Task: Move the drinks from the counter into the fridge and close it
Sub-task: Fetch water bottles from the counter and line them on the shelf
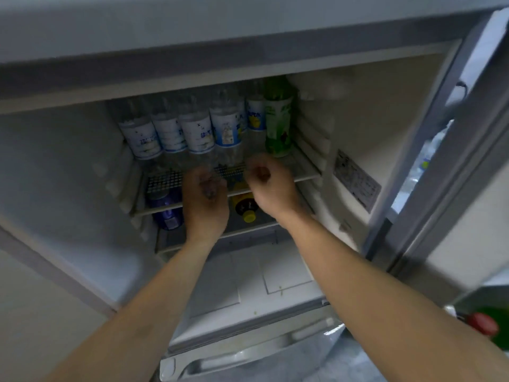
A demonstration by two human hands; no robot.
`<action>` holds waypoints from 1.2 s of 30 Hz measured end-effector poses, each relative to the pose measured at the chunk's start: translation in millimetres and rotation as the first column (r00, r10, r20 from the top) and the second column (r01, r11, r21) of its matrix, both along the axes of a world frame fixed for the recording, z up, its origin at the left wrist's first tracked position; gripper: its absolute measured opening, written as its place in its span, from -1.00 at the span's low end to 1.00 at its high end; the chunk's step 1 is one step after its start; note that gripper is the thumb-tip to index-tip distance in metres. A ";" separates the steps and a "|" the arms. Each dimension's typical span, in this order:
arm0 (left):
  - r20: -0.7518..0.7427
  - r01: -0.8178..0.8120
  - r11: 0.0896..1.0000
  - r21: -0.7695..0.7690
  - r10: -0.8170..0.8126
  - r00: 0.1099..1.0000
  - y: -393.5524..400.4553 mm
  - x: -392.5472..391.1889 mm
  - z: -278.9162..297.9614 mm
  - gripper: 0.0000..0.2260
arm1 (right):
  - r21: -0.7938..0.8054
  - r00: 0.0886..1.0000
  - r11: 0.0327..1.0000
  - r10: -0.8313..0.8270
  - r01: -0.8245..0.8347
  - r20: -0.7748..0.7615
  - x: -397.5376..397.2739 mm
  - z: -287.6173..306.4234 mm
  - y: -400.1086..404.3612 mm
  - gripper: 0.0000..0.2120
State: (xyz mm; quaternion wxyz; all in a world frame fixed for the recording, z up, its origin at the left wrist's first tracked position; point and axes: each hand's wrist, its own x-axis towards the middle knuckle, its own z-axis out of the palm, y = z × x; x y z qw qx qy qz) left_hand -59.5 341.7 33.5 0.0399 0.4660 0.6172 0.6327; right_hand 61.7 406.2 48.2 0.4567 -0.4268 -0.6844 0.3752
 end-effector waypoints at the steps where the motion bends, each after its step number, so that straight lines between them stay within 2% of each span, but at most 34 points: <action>1: -0.025 0.020 1.000 0.002 -0.020 0.999 -6.8 10.9 -4.1 -0.75 | -0.026 1.000 1.000 0.003 -0.004 -0.026 12.8 -3.0 -11.2 -0.88; 6: 0.043 0.215 0.977 0.007 -0.215 0.976 -44.8 91.9 -28.8 -0.75 | -0.149 0.993 0.988 -0.053 0.036 -0.107 93.5 -35.0 -77.6 -0.83; 11: 0.115 0.381 0.924 -0.037 -0.374 0.920 -99.0 182.0 -82.6 -0.77 | -0.251 0.953 0.939 -0.274 0.236 -0.129 193.2 -90.7 -171.1 -0.86; 14: 0.156 0.482 0.871 -0.095 -0.465 0.871 -138.8 234.4 -117.0 -0.83 | -0.330 0.896 0.852 -0.442 0.406 -0.040 263.5 -127.2 -232.9 -0.88; 17: 0.146 0.589 0.796 -0.140 -0.572 0.807 -179.5 279.6 -145.8 -0.82 | -0.441 0.780 0.690 -0.625 0.574 0.038 335.1 -159.2 -295.0 -0.82; 21: 0.189 0.717 0.613 -0.330 -0.702 0.687 -223.7 322.9 -180.2 -0.71 | -0.618 0.578 0.419 -0.813 0.665 0.072 411.6 -195.9 -378.2 -0.84; 24: 0.248 0.714 0.412 -0.565 -0.741 0.624 -247.0 341.0 -212.0 -0.72 | -0.695 0.416 0.235 -0.903 0.679 0.102 447.3 -221.7 -435.5 -0.81; 27: 0.314 0.613 0.200 -0.764 -0.715 0.624 -263.7 341.8 -250.6 -0.80 | -0.753 0.284 0.076 -0.947 0.654 0.151 466.2 -245.7 -486.7 -0.76; 30: 0.249 0.439 0.086 -0.894 -0.720 0.648 -270.7 329.3 -286.3 -0.84 | -0.814 0.202 -0.050 -0.958 0.579 0.203 473.5 -268.5 -533.1 -0.71; 33: 0.213 0.297 -0.019 -0.955 -0.741 0.636 -267.2 319.3 -310.6 -0.77 | -0.830 0.133 -0.167 -0.951 0.533 0.278 476.1 -282.2 -570.9 -0.70; 36: 0.278 0.258 -0.140 -0.956 -0.714 0.642 -259.3 324.3 -325.4 -0.79 | -0.816 0.067 -0.282 -0.930 0.505 0.362 477.0 -286.8 -599.1 -0.72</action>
